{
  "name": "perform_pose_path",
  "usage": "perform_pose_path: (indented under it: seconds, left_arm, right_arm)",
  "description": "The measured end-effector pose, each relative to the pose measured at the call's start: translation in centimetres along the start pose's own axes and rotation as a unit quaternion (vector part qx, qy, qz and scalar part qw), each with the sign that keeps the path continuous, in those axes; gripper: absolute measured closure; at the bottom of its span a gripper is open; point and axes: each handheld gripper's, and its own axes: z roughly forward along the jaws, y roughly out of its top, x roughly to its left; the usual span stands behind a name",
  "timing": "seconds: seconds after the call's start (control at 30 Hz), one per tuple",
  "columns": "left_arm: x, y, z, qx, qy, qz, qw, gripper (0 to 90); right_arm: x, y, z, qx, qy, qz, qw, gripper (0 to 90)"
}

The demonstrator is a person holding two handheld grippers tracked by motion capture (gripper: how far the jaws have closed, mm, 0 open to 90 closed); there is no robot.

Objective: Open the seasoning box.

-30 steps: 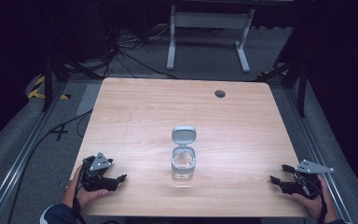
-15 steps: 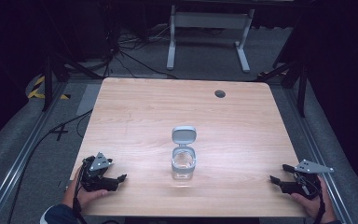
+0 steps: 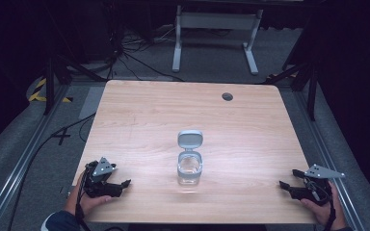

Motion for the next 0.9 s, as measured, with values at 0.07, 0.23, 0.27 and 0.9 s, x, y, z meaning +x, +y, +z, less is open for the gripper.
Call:
perform_pose_path:
  seconds: [0.07, 0.23, 0.27, 0.9]
  left_arm:
    - [0.0, 0.0, 0.0, 0.0, 0.0, 0.0, 1.0, 16.7]
    - [-0.01, 0.02, 0.04, 0.001, -0.001, -0.004, 1.0, 16.6]
    - [-0.01, 0.02, 0.04, 0.001, -0.001, -0.004, 1.0, 16.6]
    - [0.31, 0.21, 0.06, 0.002, 0.004, 0.011, 0.9999, 16.4]
  right_arm:
    - [0.0, 0.0, 0.0, 0.0, 0.0, 0.0, 1.0, 23.5]
    - [0.0, 0.0, 0.0, 0.0, 0.0, 0.0, 1.0, 23.5]
    - [0.0, 0.0, 0.0, 0.0, 0.0, 0.0, 1.0, 23.5]
    - [-0.06, 0.02, 0.01, 0.002, -0.001, -0.004, 1.0, 23.5]
